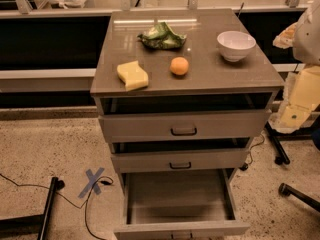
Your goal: Close bottom drawer
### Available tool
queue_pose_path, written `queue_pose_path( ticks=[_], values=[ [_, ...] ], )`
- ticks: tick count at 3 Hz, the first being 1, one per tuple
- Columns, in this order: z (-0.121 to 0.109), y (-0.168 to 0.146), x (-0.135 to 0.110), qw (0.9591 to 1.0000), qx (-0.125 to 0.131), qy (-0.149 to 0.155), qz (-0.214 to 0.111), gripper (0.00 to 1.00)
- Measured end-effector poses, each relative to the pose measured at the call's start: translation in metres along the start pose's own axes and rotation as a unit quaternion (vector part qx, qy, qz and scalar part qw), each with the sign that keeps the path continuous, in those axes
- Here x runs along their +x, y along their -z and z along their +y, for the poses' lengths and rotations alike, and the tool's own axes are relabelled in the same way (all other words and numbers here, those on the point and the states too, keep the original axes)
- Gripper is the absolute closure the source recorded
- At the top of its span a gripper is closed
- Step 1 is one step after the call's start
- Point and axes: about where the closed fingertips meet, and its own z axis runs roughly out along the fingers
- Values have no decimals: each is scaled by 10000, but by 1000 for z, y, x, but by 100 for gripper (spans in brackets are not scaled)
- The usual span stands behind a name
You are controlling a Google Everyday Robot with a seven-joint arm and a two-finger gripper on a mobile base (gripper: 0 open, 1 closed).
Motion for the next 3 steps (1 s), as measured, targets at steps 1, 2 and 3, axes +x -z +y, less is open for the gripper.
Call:
queue_pose_path(
  ticks=[1,2,3],
  values=[
    [0,0,0,10000,-1,-1,-1,0],
    [7,-44,21,9968,-596,-396,-349,0],
    [40,-87,48,9920,-737,-655,-788,0]
  ],
)
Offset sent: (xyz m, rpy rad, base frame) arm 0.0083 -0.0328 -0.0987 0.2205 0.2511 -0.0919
